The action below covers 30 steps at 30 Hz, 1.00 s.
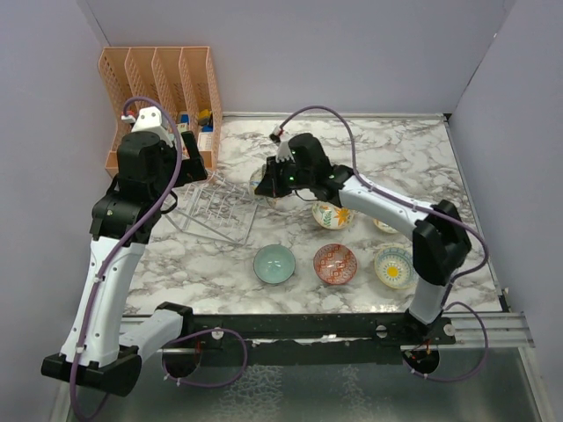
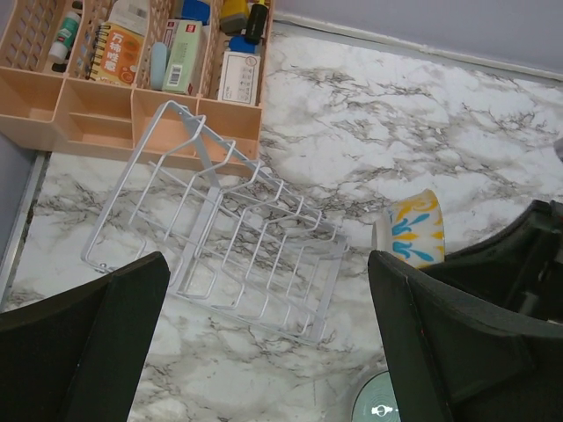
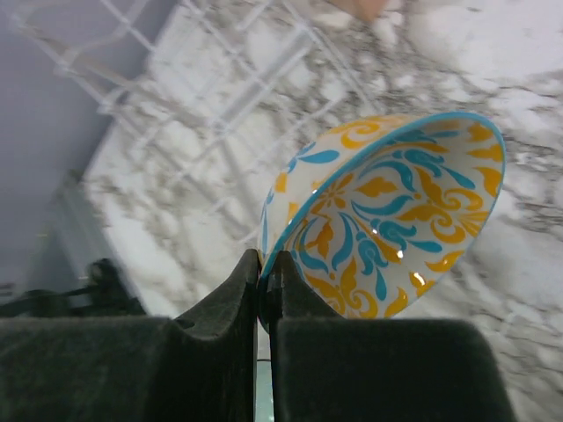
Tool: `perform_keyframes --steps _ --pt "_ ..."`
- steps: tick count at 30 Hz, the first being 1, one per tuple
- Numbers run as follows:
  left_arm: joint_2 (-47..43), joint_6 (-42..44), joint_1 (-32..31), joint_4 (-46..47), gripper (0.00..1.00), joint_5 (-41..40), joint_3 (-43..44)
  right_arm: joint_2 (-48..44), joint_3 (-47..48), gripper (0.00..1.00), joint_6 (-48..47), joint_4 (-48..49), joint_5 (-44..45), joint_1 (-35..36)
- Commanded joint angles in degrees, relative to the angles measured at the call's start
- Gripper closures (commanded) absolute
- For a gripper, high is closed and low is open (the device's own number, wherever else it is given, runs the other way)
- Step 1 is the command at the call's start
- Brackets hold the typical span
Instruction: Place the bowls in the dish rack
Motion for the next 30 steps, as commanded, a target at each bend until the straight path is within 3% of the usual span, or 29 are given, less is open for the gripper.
perform_keyframes --steps 1,6,15,19,30 --pt "0.7 -0.77 -0.21 0.02 0.01 0.86 2.72 -7.56 -10.87 0.99 20.19 26.46 -14.87 -0.5" --pt "1.33 -1.29 -0.21 0.11 0.01 2.06 2.94 -8.73 -23.54 0.99 40.48 56.39 -13.78 -0.48" --pt "1.89 -2.04 -0.21 0.62 0.01 3.96 2.85 -3.94 -30.29 0.99 56.18 77.77 -2.96 -0.36" --pt "2.14 -1.95 -0.25 0.65 0.01 4.35 3.18 -0.82 -31.37 0.99 62.66 80.88 0.77 0.87" --pt "1.97 -1.47 -0.56 0.76 0.01 4.47 2.67 5.75 -30.48 0.99 69.52 83.16 6.0 3.94"
